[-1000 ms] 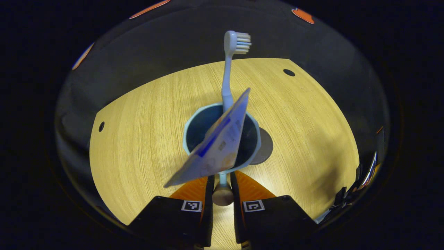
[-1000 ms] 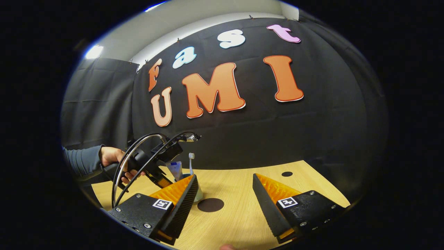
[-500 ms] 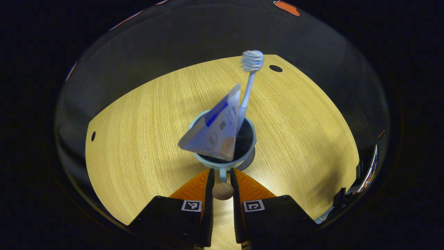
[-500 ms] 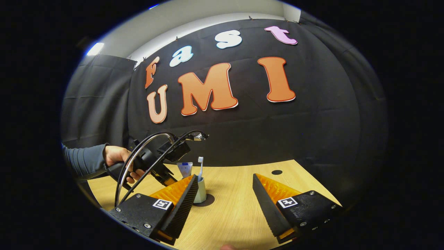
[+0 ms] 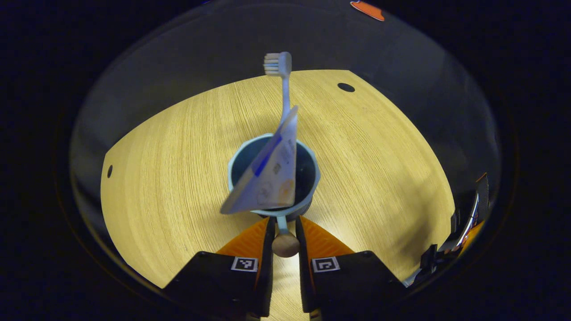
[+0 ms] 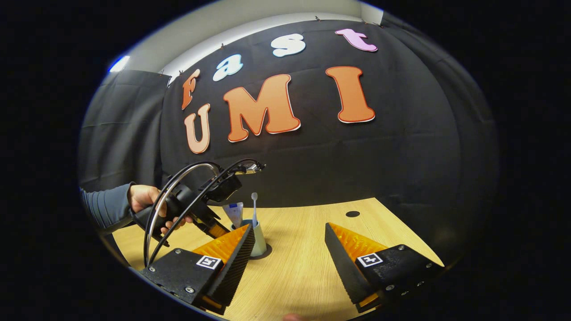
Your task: Put the toothbrush and toothpaste on the desktop into the cup, then pick up the cup and place it on the coaster on the desktop.
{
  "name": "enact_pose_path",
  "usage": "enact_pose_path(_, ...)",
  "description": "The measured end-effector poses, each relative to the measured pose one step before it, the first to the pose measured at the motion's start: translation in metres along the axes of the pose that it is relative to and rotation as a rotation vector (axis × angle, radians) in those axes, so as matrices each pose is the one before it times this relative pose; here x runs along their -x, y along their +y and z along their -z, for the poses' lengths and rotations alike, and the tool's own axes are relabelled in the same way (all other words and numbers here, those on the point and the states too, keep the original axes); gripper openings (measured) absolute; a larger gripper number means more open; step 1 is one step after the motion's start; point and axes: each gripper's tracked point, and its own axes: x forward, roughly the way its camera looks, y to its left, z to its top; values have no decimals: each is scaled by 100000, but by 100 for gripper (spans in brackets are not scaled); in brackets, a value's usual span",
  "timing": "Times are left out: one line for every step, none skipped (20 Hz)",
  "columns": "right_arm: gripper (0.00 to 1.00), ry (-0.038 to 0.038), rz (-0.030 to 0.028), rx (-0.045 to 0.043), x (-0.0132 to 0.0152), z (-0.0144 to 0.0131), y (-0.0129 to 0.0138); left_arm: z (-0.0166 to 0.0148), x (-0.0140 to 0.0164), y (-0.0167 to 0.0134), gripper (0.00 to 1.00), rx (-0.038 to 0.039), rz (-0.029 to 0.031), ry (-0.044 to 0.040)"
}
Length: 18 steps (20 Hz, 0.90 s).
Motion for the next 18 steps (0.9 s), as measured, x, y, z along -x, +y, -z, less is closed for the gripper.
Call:
enact_pose_path(95,8,213,162,80,10,88,-167,143,-155,34,-963,876,-1186)
enact_pose_path(95,190,205,250,129,84,47,-222,86,-348,35,-741,1282,-1461)
enact_pose_path(95,385,413,306,161,-29,64,-439,139,-167,54,-1002,269,-2536)
enact_pose_path(95,417,239,363,150,29,74,-570,291,-29,67,-1216,-467,-3135)
enact_pose_path(95,312,434,419,196,-50,117,-584,246,-138,82,-784,195,-3058)
enact_pose_path(95,570,809,475,195,8,26,-774,282,166,82,-735,-1360,-3894)
enact_pose_path(95,221,454,700,331,-57,177,-392,677,-36,94,-230,-1241,-3906)
enact_pose_path(95,-180,682,1063,337,-145,192,835,-231,729,100,168,-312,-3634)
enact_pose_path(95,-56,885,1259,218,-36,36,-260,382,89,100,296,-570,-3545)
enact_pose_path(95,-51,878,1043,152,-14,124,-255,1187,-35,100,-68,-458,-3743)
enact_pose_path(95,17,390,638,113,-71,170,-684,678,15,100,-125,-1746,-4472)
enact_pose_path(95,-363,-65,275,161,-95,315,-776,1061,563,100,-764,-2683,-5207)
enact_pose_path(95,-269,-76,115,-31,-127,216,-494,928,596,100,-827,-3551,-5591)
enact_pose_path(95,-483,-165,24,-100,-201,346,-946,1279,637,100,-517,-3171,-5672)
enact_pose_path(95,-400,-36,-29,-232,-240,260,-858,1168,553,100,-33,-3135,-5558)
enact_pose_path(95,-722,-212,-319,-254,-197,180,-584,1012,100,100,451,-2778,-5687)
enact_pose_path(95,-783,-472,-304,-237,-353,331,-743,874,449,100,921,-2570,-5001)
enact_pose_path(95,-749,-628,-128,-160,-312,351,4,254,172,100,960,-2430,-4981)
